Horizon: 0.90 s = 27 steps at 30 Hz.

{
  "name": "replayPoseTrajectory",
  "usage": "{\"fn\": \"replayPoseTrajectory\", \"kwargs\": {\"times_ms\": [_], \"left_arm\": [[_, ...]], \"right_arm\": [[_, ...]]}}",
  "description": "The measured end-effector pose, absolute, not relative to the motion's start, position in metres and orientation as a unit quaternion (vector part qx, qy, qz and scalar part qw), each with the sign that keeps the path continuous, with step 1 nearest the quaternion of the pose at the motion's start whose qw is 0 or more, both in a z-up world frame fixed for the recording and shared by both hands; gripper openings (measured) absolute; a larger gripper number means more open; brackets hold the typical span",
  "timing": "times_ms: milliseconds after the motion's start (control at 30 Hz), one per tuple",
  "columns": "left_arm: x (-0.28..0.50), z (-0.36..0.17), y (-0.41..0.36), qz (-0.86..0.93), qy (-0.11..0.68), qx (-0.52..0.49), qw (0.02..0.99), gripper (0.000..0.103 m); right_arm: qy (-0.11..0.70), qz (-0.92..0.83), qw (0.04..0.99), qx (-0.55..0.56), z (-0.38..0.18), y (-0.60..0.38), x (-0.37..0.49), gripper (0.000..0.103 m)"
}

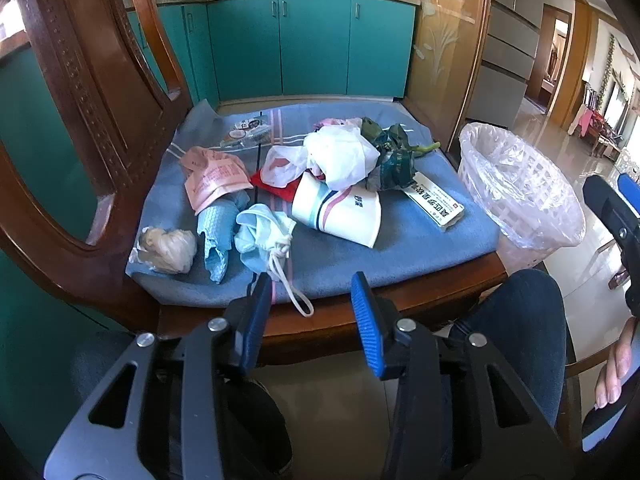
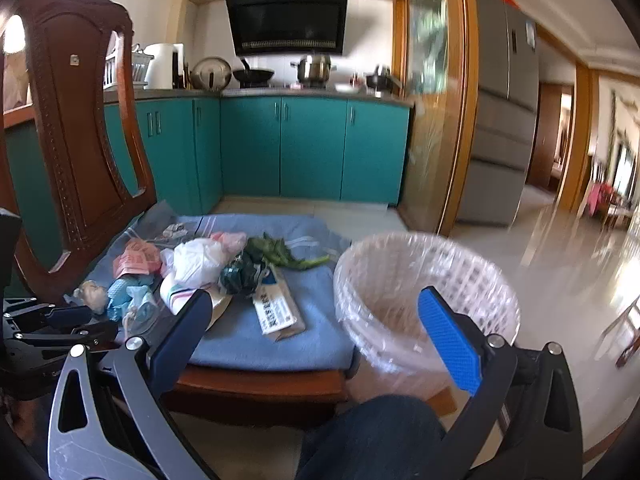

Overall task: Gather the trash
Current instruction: 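Move both tools down toward the trash on the blue cloth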

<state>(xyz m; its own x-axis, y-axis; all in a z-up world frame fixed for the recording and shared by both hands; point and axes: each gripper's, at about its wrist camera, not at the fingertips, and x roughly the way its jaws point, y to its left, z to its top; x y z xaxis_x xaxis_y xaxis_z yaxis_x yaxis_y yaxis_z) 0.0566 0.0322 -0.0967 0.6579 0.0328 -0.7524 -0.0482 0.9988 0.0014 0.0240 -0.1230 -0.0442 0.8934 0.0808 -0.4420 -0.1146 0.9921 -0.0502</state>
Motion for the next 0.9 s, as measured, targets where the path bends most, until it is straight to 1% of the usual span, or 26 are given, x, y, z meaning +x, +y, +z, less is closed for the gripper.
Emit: {"fn": "replayPoseTrajectory", "kwargs": {"times_ms": [133,200,233,267,300,333,400,433,500,567,667,800,900], "left_arm": [[0.057,-0.098,0.032,0.022,0.415,-0.010,0.910,0.043],[0.057,-0.099,0.031,0.018,0.418,-0.012,0.908,0.043],[0.057,-0.099,0.031,0.016,0.418,-0.014,0.908,0.045],[0.057,-0.099,0.031,0.014,0.417,-0.016,0.909,0.049],[0.057,-0.098,0.031,0.014,0.415,-0.017,0.909,0.061],[0.056,-0.097,0.031,0.015,0.411,-0.019,0.911,0.068],[0.056,-0.095,0.032,0.013,0.408,-0.021,0.913,0.069],[0.056,-0.095,0.032,0.012,0.408,-0.022,0.913,0.071],[0.056,-0.095,0.032,0.014,0.409,-0.023,0.912,0.074],[0.058,-0.097,0.032,0.014,0.413,-0.026,0.910,0.076],[0.059,-0.100,0.034,0.018,0.419,-0.028,0.907,0.079],[0.062,-0.104,0.040,0.036,0.429,-0.032,0.902,0.083],[0.063,-0.107,0.049,0.050,0.435,-0.041,0.898,0.083]], "right_arm": [[0.204,0.055,0.975,-0.062,-0.043,-0.117,0.020,0.099],[0.200,0.058,0.976,-0.070,-0.043,-0.114,0.020,0.092],[0.201,0.059,0.975,-0.070,-0.043,-0.113,0.020,0.091],[0.202,0.060,0.975,-0.069,-0.043,-0.113,0.020,0.087],[0.203,0.059,0.975,-0.066,-0.043,-0.113,0.020,0.083],[0.206,0.060,0.975,-0.061,-0.044,-0.114,0.022,0.081],[0.218,0.067,0.972,-0.051,-0.046,-0.116,0.024,0.072],[0.224,0.068,0.971,-0.047,-0.046,-0.117,0.026,0.069],[0.236,0.068,0.968,-0.042,-0.049,-0.119,0.029,0.057],[0.247,0.071,0.966,-0.038,-0.051,-0.119,0.031,0.055],[0.264,0.076,0.961,-0.029,-0.055,-0.120,0.036,0.055],[0.316,0.089,0.944,-0.030,-0.067,-0.117,0.052,0.056],[0.348,0.109,0.930,-0.041,-0.078,-0.109,0.068,0.057]]}}
